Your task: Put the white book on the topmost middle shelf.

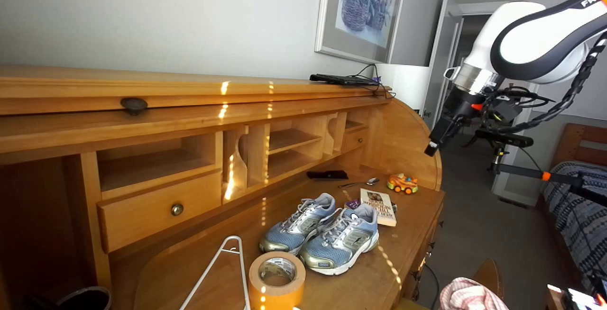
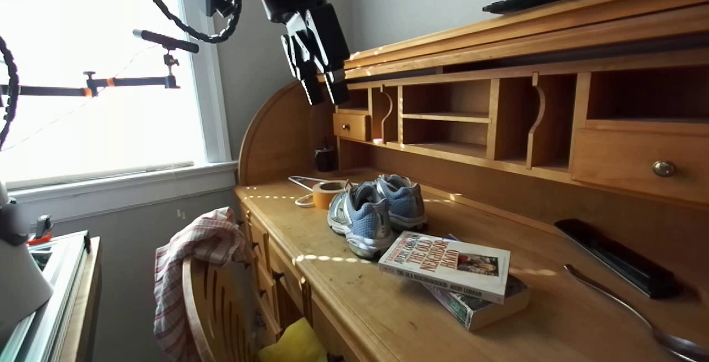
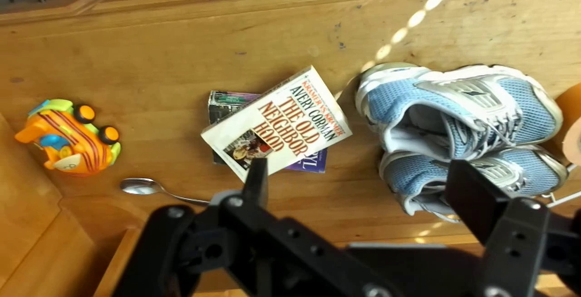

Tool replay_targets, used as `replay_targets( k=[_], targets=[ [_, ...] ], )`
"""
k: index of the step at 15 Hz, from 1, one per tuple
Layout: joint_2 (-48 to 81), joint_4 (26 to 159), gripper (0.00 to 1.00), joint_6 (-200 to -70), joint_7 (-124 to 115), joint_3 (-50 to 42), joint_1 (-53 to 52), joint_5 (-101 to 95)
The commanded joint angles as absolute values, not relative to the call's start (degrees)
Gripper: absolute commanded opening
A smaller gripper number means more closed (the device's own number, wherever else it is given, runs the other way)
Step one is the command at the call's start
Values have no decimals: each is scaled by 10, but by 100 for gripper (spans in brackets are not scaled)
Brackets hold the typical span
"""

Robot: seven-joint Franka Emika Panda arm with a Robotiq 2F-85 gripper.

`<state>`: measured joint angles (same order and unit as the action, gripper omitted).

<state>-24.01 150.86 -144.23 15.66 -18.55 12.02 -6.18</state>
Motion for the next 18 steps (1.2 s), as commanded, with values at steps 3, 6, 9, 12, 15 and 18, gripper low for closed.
replay_targets(
  k=[3, 6, 9, 12, 15, 18],
  targets=[
    [-155, 1504, 100, -1508, 230, -228, 118, -36],
    [-114, 1496, 100, -1533, 257, -235, 116, -21],
    [-84, 1483, 100, -1544, 256, -216, 123, -35],
    [-97, 1491, 100, -1536, 248, -208, 131, -36],
    [-92, 1485, 100, -1536, 248, -206, 131, -37],
    [-91, 1485, 100, -1536, 248, -206, 131, -37]
  ],
)
